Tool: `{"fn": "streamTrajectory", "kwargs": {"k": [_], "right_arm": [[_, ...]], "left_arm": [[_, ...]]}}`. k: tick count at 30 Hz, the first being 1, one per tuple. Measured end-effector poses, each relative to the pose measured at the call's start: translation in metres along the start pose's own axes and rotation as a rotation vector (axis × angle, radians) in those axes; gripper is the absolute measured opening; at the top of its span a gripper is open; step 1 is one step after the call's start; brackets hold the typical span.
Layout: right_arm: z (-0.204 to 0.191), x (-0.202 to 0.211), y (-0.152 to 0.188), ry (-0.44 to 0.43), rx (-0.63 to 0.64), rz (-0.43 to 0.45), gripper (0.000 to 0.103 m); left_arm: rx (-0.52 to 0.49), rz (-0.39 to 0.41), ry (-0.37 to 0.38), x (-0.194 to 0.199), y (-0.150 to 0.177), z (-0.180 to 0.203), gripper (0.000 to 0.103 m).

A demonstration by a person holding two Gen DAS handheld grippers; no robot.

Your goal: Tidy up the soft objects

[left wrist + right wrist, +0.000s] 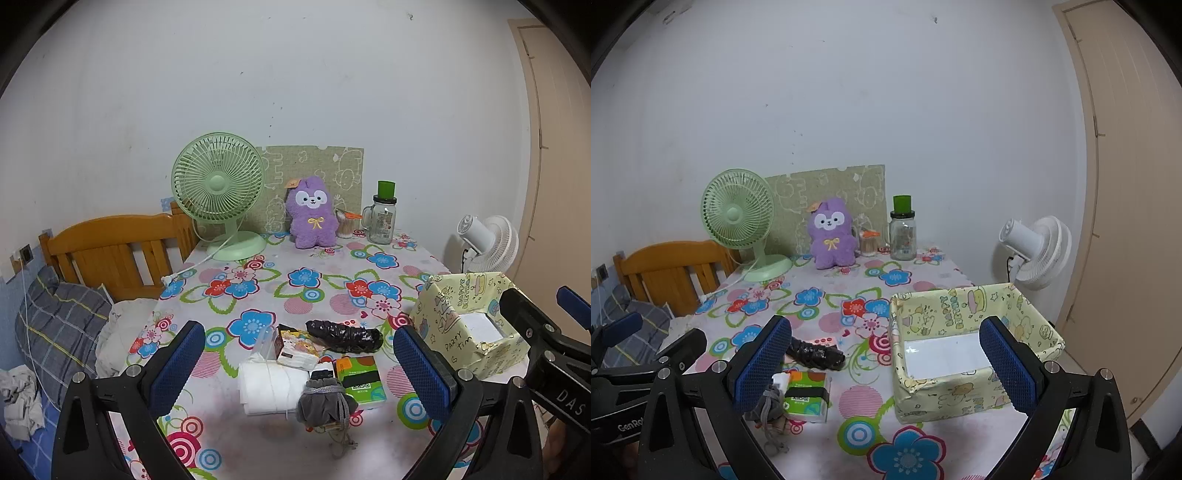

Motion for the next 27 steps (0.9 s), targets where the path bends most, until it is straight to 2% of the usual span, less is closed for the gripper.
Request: {"fn": "streamTrajectory", "kwargs": {"k": [27], "right_arm": [[0.0009, -0.0004, -0.0001, -0.002, -0.007, -0.004, 0.103]], "left_arm": [[0.009, -0.014, 0.012, -0.0008, 0.0007, -0.0011, 0.103]]}}
Point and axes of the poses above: each gripper's, at about its wrist camera, not at the fingertips, and x roughly against the way its jaws point, z to its right, y to its underside, the point moved 7 cm from there along -x, roughly the way its jaws point, and after that the axes turned 8 degrees about -x, right-handed, at the moved point
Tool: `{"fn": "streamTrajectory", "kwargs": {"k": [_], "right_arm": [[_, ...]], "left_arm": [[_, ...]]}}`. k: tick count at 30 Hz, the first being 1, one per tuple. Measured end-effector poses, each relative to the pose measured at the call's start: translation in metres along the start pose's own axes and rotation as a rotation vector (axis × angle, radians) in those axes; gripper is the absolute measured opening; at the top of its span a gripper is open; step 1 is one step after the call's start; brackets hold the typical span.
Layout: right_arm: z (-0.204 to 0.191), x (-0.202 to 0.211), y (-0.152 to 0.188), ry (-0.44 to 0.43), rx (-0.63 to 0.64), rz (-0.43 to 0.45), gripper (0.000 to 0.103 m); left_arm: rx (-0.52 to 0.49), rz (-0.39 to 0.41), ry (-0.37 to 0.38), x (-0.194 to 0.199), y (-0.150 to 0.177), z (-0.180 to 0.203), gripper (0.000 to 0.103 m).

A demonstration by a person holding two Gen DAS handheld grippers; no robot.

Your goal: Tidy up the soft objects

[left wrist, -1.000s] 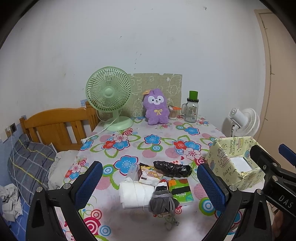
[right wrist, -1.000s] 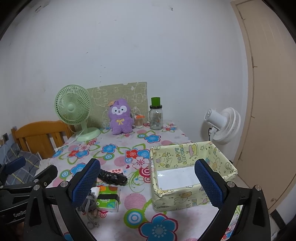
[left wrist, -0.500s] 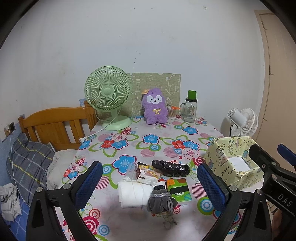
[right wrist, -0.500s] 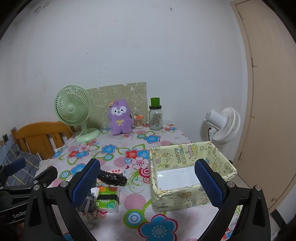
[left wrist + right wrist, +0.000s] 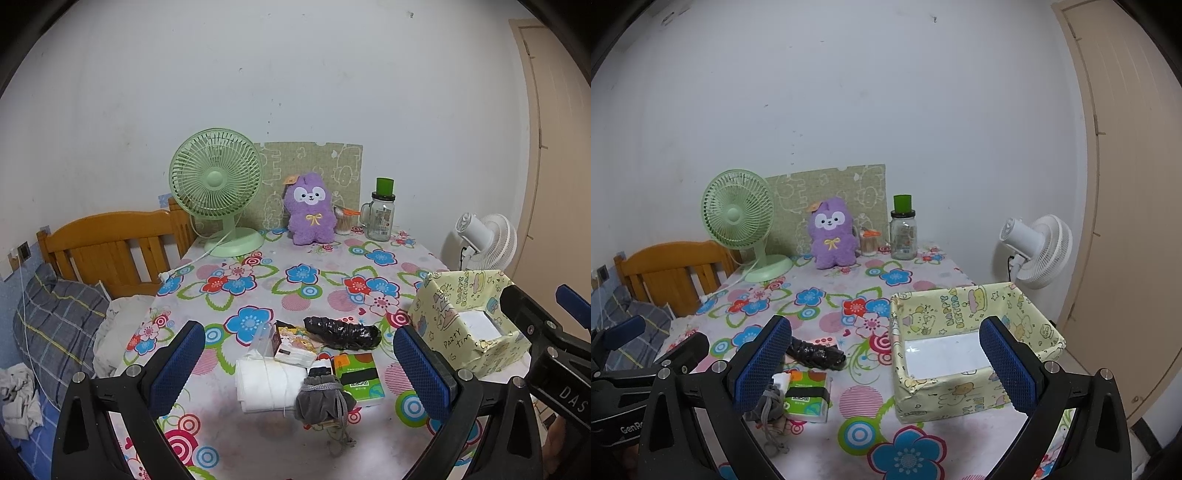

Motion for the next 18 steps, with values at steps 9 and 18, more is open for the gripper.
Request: {"fn": "streamTrajectory", "kwargs": {"k": [9, 18], "right_arm": [[-0.0037, -0.0014, 0.0003, -0.003, 0.016, -0.002, 0.102], [-0.0020, -0.0038, 0.0004, -0.011, 0.000, -0.012, 0.101]], "left_arm": [[-0.003, -0.004, 0.003, -0.0022, 0.0003, -0.0015, 0.102], [-0.005, -0.008, 0.005, -0.0057, 0.0008, -0.0025, 0.102]]}}
Point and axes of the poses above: each gripper's, at about its wrist camera, not at the fingertips, and x roughly against the way its jaws point, z to its right, y to its underside, the point moved 7 cm from there along -x, roughly the way its jaws point, and after that the axes turned 8 degrees about -x, right-handed, at the moved point
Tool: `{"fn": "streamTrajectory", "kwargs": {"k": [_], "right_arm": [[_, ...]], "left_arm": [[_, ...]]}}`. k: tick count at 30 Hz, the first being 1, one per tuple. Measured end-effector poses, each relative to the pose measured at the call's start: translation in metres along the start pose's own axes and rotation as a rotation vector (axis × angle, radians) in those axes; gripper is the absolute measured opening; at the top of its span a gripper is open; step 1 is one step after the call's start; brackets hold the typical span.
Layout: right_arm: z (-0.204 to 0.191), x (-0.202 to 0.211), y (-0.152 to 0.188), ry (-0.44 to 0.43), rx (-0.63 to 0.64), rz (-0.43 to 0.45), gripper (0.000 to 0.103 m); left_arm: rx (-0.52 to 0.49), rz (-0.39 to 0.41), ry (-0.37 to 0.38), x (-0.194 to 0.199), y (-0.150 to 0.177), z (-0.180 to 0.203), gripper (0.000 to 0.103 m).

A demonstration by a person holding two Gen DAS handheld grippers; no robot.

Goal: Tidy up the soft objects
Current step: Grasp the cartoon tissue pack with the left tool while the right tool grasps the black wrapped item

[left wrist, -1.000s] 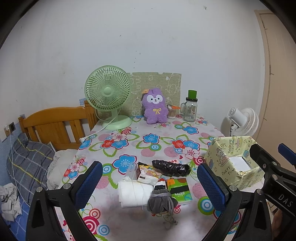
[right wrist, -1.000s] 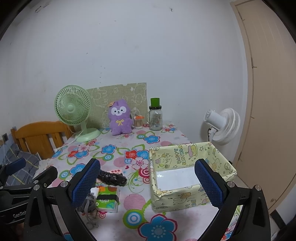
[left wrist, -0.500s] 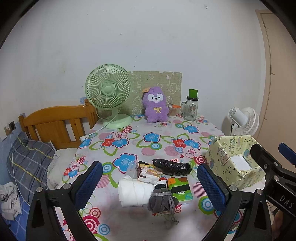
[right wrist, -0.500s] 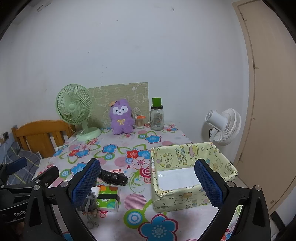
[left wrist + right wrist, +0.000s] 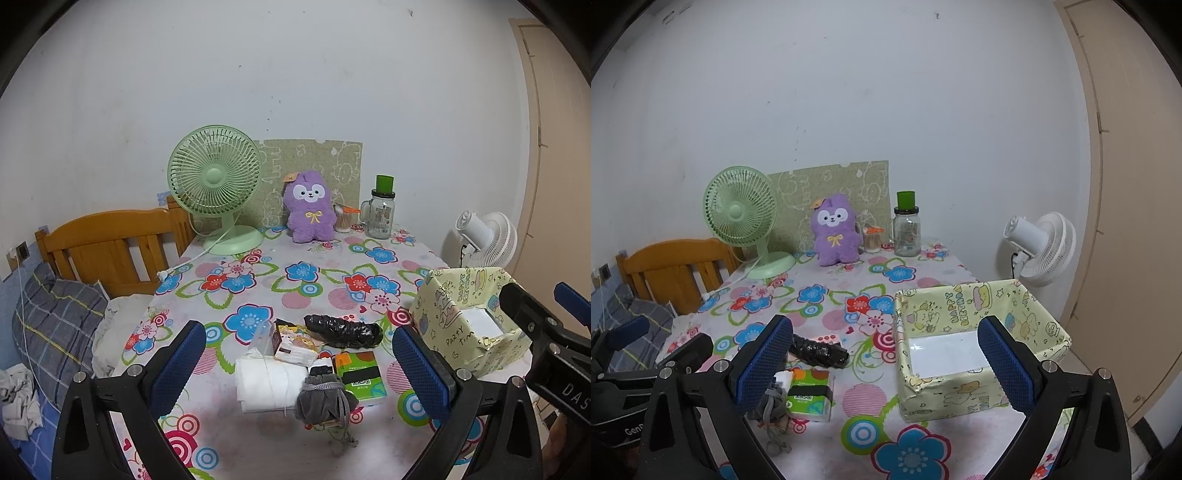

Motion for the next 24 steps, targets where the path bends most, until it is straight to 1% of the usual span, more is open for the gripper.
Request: {"fn": "streamTrajectory", "kwargs": {"k": [4, 9, 24], "right_arm": [[-0.001, -0.002, 0.001, 0.002, 0.002, 0.001, 0.099], [-0.004, -0.011, 0.007, 0.000, 0.004, -0.023, 0.097], [-0.025, -0.053, 0.025, -0.025, 0.016, -0.111, 0.097]], "left_arm": [[-0.002, -0.010, 0.005, -0.005, 0.002, 0.001, 0.100], [-0.010, -0.032, 0.012, -0.016, 0.006, 0.000, 0.097], [-0.005, -0.131, 0.010, -0.059, 0.024, -0.013, 0.097]]}}
Point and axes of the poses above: each gripper's, at about its wrist camera, not at the fingertips, and x roughly against the way its jaws point, z to its right, y to its underside, the point moved 7 cm from there along -x, roughly the way its jaws point, and after that the axes turned 8 degrees about -x, right-handed, at the moved point
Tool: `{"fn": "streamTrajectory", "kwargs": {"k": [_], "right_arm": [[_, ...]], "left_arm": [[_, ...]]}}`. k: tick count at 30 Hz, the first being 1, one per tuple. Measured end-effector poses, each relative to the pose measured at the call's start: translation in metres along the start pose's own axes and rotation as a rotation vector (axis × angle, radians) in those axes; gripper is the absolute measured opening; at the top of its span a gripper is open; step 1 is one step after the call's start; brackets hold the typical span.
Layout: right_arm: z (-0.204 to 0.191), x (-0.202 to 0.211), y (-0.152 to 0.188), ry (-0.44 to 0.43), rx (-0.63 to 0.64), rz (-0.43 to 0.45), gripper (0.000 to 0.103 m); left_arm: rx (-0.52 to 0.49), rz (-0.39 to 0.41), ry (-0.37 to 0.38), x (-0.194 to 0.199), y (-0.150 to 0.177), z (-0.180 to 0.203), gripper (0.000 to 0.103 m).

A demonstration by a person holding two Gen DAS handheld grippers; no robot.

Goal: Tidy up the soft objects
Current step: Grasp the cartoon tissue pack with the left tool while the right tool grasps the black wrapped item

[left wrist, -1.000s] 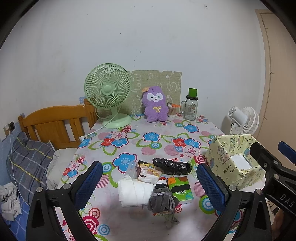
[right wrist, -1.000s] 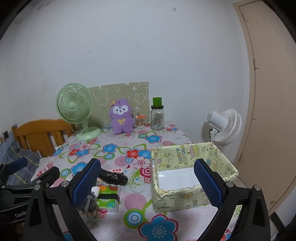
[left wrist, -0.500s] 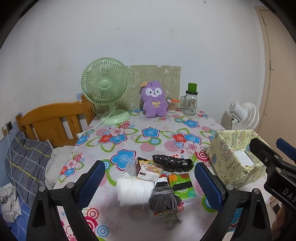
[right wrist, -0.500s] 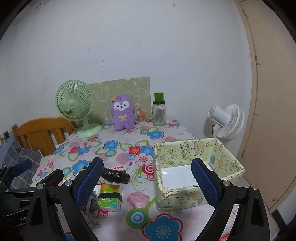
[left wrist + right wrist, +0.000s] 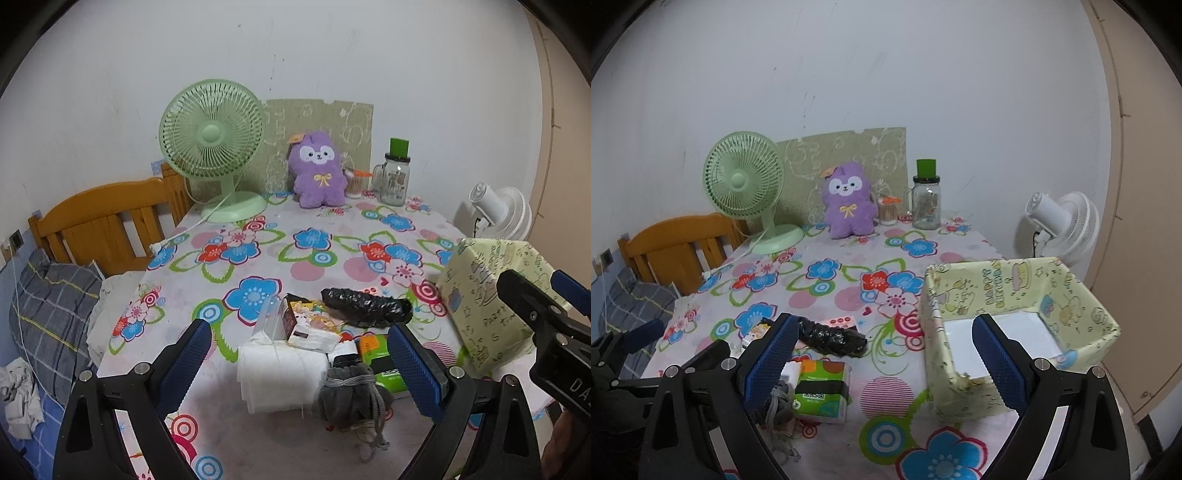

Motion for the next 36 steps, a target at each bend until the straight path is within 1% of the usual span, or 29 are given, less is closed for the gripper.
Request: {"fn": "streamTrajectory", "kwargs": {"k": [13, 18, 28, 36], "right_arm": [[-0.028, -0.038, 0.004, -0.025, 0.052, -0.055, 0.097], [-0.040, -0.053, 0.006, -0.039, 0.072, -0.081, 0.097], [-0.054, -0.091, 0.014, -0.048, 0.118, -0.150, 0.096], [-0.060, -0.118, 0.024, -0.047, 0.130, -0.199, 0.096]], "left_arm": [[-0.013, -0.084, 0.004, -0.042, 0.008, -0.006, 0.097], [-0.015, -0.105, 0.002, -0.055, 0.007, -0.008, 0.097], [-0.079, -0.145, 0.025, -0.081, 0.006, 0.004, 0.097], [-0.092, -0.181, 0.042, -0.098, 0.007, 0.010, 0.097]]}}
Point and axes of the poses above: each gripper's, at about its wrist camera, not at the fingertips, and x roughly against the way its jaws point, z to its right, y to its underside, the point moved 7 cm from there along -x, roughly the way its jaws point, and after that the axes turned 8 degrees about -x, right-handed, at the moved point
